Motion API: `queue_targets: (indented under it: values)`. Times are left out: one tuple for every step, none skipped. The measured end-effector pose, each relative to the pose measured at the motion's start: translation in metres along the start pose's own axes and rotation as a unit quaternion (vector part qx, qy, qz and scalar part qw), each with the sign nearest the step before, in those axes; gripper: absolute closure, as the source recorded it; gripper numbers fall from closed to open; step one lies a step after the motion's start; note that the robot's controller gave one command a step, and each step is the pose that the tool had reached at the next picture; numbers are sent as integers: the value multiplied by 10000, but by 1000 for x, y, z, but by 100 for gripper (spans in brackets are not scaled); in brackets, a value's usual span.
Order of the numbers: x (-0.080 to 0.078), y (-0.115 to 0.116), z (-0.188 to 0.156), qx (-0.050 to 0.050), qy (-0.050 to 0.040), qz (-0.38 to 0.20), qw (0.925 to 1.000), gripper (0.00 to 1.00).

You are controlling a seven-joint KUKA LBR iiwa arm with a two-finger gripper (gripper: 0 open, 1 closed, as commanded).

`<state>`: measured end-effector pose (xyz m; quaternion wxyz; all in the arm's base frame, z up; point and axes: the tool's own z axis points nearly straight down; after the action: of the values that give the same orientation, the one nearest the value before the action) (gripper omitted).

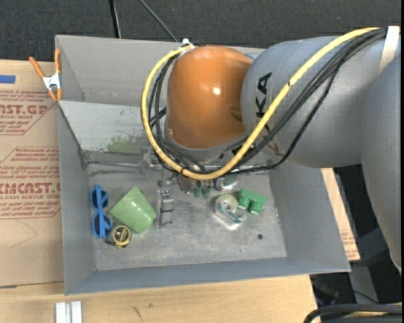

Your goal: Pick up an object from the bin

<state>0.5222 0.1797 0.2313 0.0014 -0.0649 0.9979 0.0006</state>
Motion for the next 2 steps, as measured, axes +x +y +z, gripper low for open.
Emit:
queue_targets:
  values:
    - [-4,-7,136,-1,-143,-849,9963,0]
    - [-40,2,161,-1,-24,-568,9984,0]
